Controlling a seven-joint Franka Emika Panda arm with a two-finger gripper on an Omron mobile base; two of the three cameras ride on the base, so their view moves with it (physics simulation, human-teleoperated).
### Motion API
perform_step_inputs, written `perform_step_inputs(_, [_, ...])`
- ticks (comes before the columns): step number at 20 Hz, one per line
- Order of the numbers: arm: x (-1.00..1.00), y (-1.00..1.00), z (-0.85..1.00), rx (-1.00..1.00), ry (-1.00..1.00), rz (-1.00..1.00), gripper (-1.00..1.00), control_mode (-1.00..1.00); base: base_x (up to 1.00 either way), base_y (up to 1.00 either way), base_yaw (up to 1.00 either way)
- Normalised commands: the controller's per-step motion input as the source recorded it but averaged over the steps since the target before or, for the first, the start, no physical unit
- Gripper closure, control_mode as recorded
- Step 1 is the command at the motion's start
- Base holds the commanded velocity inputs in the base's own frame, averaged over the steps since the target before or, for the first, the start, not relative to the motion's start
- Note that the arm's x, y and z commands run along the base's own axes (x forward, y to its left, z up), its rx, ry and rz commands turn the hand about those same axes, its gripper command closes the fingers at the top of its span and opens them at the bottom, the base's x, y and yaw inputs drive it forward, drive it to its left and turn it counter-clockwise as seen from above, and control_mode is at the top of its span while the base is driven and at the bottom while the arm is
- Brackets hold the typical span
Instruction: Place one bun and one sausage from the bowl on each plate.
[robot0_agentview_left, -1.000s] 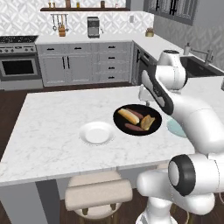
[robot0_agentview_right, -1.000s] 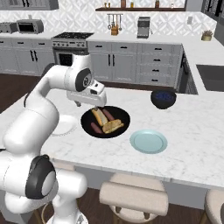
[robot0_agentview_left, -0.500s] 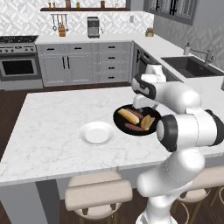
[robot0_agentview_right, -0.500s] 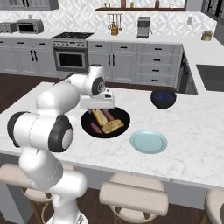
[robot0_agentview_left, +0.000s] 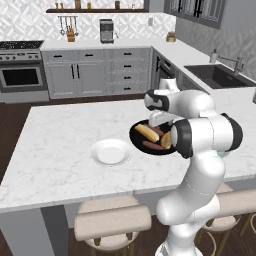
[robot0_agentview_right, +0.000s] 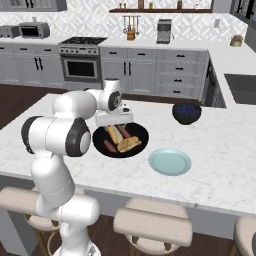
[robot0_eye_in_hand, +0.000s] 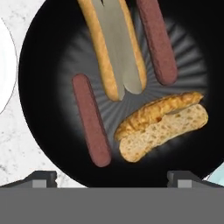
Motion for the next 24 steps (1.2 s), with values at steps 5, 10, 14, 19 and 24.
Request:
perform_step_inputs(5, [0.23,0.32,-0.24,0.03,-0.13,0.08,-1.00,-1.00,0.00,0.00,0.00])
perform_step_inputs(10, [0.15,0.16,-0.19,0.07,-0.06,0.10,-1.00,-1.00,0.00,0.00,0.00])
perform_step_inputs(14, [0.50,0.00,-0.22,0.05,0.00,0.01,-1.00,-1.00,0.00,0.00,0.00])
perform_step_inputs(19, [0.57,0.00,-0.27,0.02,0.00,0.00,-1.00,-1.00,0.00,0.00,0.00])
perform_step_inputs(24, [0.55,0.00,-0.18,0.05,0.00,0.00,-1.00,-1.00,0.00,0.00,0.00])
